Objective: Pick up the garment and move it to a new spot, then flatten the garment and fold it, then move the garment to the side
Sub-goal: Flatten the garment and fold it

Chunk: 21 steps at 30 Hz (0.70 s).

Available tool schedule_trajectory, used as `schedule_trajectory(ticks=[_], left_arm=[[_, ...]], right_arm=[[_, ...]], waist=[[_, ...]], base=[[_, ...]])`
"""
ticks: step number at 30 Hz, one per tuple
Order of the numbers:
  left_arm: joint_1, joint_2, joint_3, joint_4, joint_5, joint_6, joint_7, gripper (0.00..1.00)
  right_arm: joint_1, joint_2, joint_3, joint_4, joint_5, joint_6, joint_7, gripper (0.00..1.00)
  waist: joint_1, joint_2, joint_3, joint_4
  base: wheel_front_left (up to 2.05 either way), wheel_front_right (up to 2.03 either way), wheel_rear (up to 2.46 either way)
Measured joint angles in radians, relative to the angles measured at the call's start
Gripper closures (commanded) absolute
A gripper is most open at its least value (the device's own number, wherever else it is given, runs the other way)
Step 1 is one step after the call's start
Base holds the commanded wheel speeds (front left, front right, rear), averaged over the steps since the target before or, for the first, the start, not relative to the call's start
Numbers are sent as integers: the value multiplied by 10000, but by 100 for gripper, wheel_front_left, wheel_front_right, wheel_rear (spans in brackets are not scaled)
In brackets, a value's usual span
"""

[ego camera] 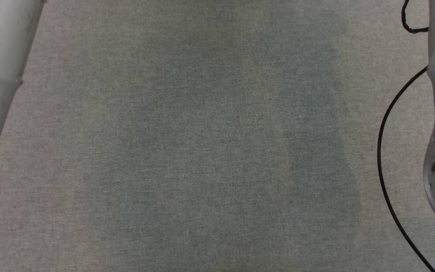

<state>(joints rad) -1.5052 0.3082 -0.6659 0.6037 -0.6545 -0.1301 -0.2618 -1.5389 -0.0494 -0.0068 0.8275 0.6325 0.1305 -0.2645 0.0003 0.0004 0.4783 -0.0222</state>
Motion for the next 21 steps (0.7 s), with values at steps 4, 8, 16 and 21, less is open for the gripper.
schedule_trajectory(ticks=[4, 8, 16, 21], left_arm=[[173, 6, 15, -349, -245, 0, -12, 100], [1464, 44, -123, -779, -332, 0, -12, 100], [5568, -420, 836, -1801, 82, 2, -12, 100], [7882, -702, 922, -2309, 688, 2, -12, 100]], right_arm=[[-7, -4, 293, 153, -73, 0, 0, 100], [1101, 4, 629, 337, -61, 0, 2, 100], [4220, 8, 853, -23, 100, 0, 2, 100], [6523, 10, 836, -963, 38, 0, 2, 100]], waist=[[-2, 0, 109, -56], [-2, 0, 124, -80], [-3, -2, -199, 6], [-3, -2, -620, 99]], base=[[0, 0, 0], [0, 0, 0], [0, 0, 0], [0, 0, 0]])
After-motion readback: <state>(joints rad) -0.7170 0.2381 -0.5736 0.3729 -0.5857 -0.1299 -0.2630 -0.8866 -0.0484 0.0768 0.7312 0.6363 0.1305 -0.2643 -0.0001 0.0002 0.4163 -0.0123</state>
